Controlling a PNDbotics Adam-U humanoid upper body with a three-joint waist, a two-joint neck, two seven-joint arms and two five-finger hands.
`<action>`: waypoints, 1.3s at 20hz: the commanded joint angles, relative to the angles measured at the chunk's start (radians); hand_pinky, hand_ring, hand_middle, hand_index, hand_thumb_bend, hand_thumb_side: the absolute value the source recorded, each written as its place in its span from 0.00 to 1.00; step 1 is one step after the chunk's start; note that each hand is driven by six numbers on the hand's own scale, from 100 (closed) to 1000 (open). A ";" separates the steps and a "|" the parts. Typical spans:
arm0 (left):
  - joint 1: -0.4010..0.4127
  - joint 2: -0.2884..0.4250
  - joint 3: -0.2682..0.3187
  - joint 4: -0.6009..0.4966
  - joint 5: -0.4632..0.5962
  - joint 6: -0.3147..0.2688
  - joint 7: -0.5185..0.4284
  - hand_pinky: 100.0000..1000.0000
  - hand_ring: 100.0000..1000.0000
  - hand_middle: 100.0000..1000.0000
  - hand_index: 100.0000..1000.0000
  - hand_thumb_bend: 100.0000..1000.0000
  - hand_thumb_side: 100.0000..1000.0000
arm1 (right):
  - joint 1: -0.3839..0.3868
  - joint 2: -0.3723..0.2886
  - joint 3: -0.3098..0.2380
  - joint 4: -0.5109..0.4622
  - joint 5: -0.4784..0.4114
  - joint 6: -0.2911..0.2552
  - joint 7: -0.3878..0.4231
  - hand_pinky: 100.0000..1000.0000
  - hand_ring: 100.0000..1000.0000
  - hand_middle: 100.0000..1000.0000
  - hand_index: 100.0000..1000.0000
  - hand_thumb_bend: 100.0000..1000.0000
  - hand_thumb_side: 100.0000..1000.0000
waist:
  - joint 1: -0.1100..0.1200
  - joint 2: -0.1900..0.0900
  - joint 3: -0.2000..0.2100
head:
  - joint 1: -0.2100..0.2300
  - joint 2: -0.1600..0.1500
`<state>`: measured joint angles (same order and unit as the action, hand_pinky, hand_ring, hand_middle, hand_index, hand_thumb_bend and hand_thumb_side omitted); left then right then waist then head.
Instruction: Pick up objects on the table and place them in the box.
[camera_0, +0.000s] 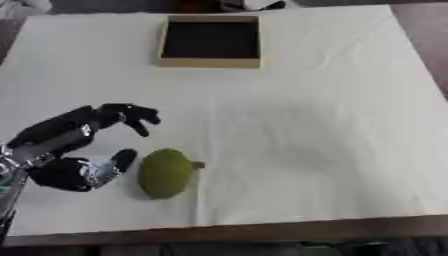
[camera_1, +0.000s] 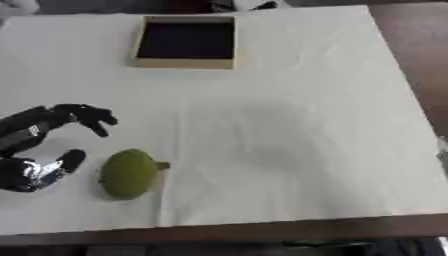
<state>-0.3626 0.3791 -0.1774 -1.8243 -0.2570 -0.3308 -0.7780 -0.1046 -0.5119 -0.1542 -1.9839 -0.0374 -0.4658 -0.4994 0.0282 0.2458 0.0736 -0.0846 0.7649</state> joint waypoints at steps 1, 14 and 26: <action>-0.014 -0.009 -0.003 -0.006 -0.021 -0.115 -0.129 0.92 0.73 0.82 0.99 0.00 0.77 | -0.001 -0.026 -0.010 -0.016 0.009 -0.002 -0.004 0.73 0.64 0.54 0.71 0.00 0.36 | -0.004 -0.015 -0.001 | 0.000 0.005; -0.010 -0.069 0.005 0.029 -0.337 -0.194 -0.091 1.00 0.89 0.86 0.96 0.05 0.99 | 0.009 -0.022 -0.012 -0.016 0.008 -0.001 -0.007 0.73 0.64 0.54 0.71 0.00 0.37 | -0.003 -0.023 0.010 | -0.011 0.005; -0.012 -0.072 -0.011 0.061 -0.452 -0.243 -0.070 0.95 0.85 0.85 0.96 0.07 0.88 | 0.011 -0.019 -0.008 -0.016 0.002 0.000 -0.004 0.72 0.63 0.54 0.71 0.00 0.37 | -0.002 -0.025 0.009 | -0.012 0.005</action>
<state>-0.3626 0.2971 -0.1885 -1.7558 -0.7047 -0.4166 -0.6921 -0.0879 -0.5117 -0.1544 -1.9839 -0.0373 -0.4663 -0.5037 0.0285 0.2388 0.0827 -0.0944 0.7649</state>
